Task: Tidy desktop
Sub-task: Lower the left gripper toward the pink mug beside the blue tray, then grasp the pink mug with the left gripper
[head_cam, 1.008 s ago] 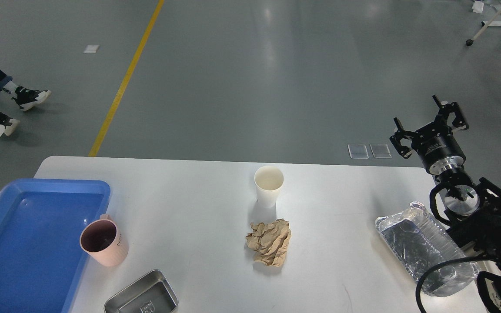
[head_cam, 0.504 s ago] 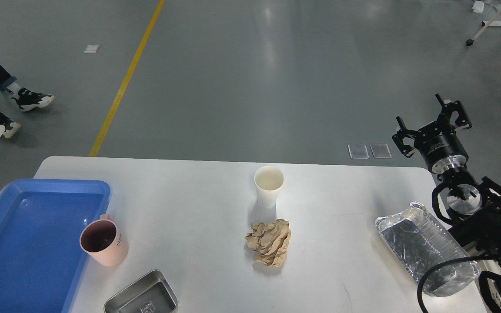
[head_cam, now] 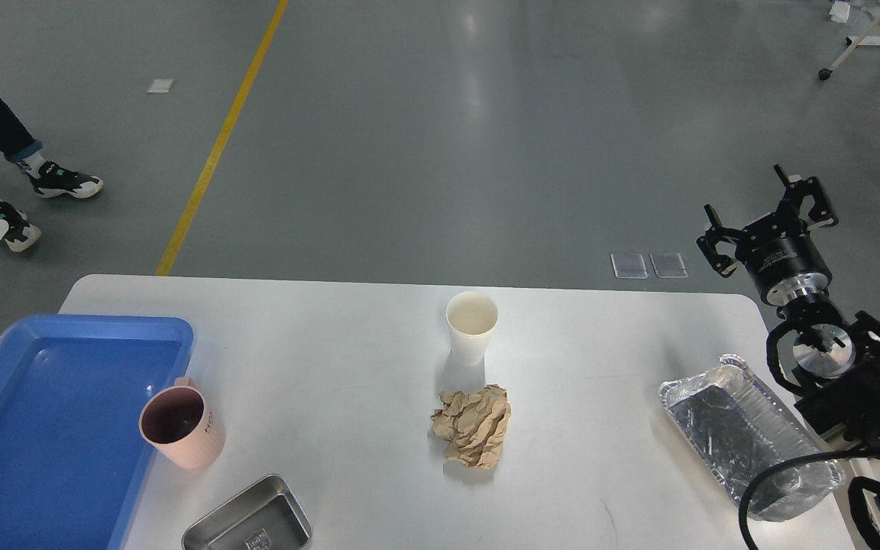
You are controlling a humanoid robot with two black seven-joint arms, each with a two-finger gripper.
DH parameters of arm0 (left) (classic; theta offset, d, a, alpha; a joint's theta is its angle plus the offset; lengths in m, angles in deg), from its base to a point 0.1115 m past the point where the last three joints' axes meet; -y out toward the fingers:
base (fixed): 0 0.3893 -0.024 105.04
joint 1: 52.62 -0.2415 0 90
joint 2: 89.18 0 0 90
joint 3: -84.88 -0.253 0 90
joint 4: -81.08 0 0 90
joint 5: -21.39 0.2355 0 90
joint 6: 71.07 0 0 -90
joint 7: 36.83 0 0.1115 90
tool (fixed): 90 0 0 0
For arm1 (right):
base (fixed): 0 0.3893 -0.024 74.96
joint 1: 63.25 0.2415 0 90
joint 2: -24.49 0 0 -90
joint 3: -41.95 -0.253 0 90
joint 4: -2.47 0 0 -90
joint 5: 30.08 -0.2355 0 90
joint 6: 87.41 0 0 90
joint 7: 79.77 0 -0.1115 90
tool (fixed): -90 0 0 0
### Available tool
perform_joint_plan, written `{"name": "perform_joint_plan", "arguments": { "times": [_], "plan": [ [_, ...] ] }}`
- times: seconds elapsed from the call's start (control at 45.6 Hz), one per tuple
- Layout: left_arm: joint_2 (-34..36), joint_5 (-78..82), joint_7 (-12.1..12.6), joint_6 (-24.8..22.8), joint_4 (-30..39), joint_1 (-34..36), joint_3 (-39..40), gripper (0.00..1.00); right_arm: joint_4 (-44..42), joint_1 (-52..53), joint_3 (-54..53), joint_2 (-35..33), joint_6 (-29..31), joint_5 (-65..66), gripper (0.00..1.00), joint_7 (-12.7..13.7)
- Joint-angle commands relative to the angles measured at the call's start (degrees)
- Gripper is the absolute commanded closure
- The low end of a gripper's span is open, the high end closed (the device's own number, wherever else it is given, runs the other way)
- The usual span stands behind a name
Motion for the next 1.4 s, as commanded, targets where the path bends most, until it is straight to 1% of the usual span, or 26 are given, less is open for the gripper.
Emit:
{"name": "perform_joint_plan", "arguments": {
  "times": [0.0, 0.131, 0.241, 0.307, 0.373, 0.416, 0.526, 0.57, 0.636, 0.767, 0.833, 0.986, 1.096, 1.205, 1.293, 1.381],
  "plan": [
    [0.71, -0.08, 0.26, -2.38, -0.16, 1.81, -0.07, 0.04, 0.02, -0.03, 0.0, 0.08, 0.0, 0.0, 0.0, 0.0],
    [0.45, 0.01, 0.88, -4.14, -0.33, 3.83, -0.07, 0.04, 0.02, -0.03, 0.0, 0.08, 0.0, 0.0, 0.0, 0.0],
    [-0.26, 0.01, 2.81, -3.79, -0.86, 4.88, 0.1, 0.04, -0.07, -0.12, 0.0, 0.08, 0.0, 0.0, 0.0, 0.0],
    [-2.71, 0.19, 3.95, -3.26, -1.04, 5.23, 0.28, 0.04, 0.02, -0.29, 0.0, 0.17, 0.0, 0.0, 0.0, 0.0],
    [-6.92, 1.67, 5.97, -2.74, -1.21, 5.85, 0.89, 0.04, 0.02, -0.47, 0.0, 0.25, 0.0, 0.0, 0.0, 0.0],
    [-9.74, 3.69, 7.99, -1.95, -1.39, 6.99, 1.51, 0.04, -0.07, -0.55, 0.0, 0.25, 0.0, 0.0, 0.0, 0.0],
    [-19.75, 9.76, 14.58, 0.95, -3.32, 9.8, 1.6, 0.03, 0.02, -0.64, 0.0, 0.25, 0.0, 0.0, 0.0, 0.0],
    [-23.53, 11.34, 16.6, 2.18, -4.55, 10.59, 1.42, 0.03, -0.07, -0.64, 0.0, 0.25, 0.0, 0.0, 0.0, 0.0],
    [-27.93, 12.66, 18.02, 2.98, -6.74, 11.3, 1.25, 0.03, -0.07, -0.56, 0.0, 0.25, 0.0, 0.17, 0.0, 0.0],
    [-35.14, 16.79, 18.46, 3.15, -10.26, 13.32, 0.72, 0.03, -0.07, -0.56, 0.0, 0.17, 0.0, 0.26, 0.0, 0.0],
    [-37.87, 19.43, 18.98, 3.24, -12.1, 13.85, 0.54, 0.03, -0.07, -0.64, 0.0, 0.17, 0.0, 0.26, 0.0, 0.0],
    [-44.28, 22.86, 19.25, 3.24, -16.76, 14.55, 0.54, 0.03, -0.15, -0.73, 0.79, 0.17, 0.0, 0.26, 0.0, -0.01],
    [-48.94, 25.67, 20.04, 3.24, -20.01, 15.87, 0.46, 0.03, -0.15, -0.99, 1.14, 0.17, 0.0, 0.26, 0.0, 0.0],
    [-52.11, 26.55, 20.3, 3.24, -22.48, 17.54, 0.11, 0.03, -0.15, -1.08, 1.14, 0.17, 0.0, 0.26, 0.0, 0.0],
    [-53.52, 26.99, 20.92, 3.15, -23.62, 19.47, -2.18, 0.04, -0.15, -1.08, 1.14, 0.17, 0.0, 0.26, 0.0, 0.0],
    [-53.87, 26.99, 21.27, 3.24, -23.89, 21.4, -4.72, 0.06, -0.15, -1.08, 1.14, 0.17, 0.0, 0.26, 0.0, 0.0]
  ]
}}
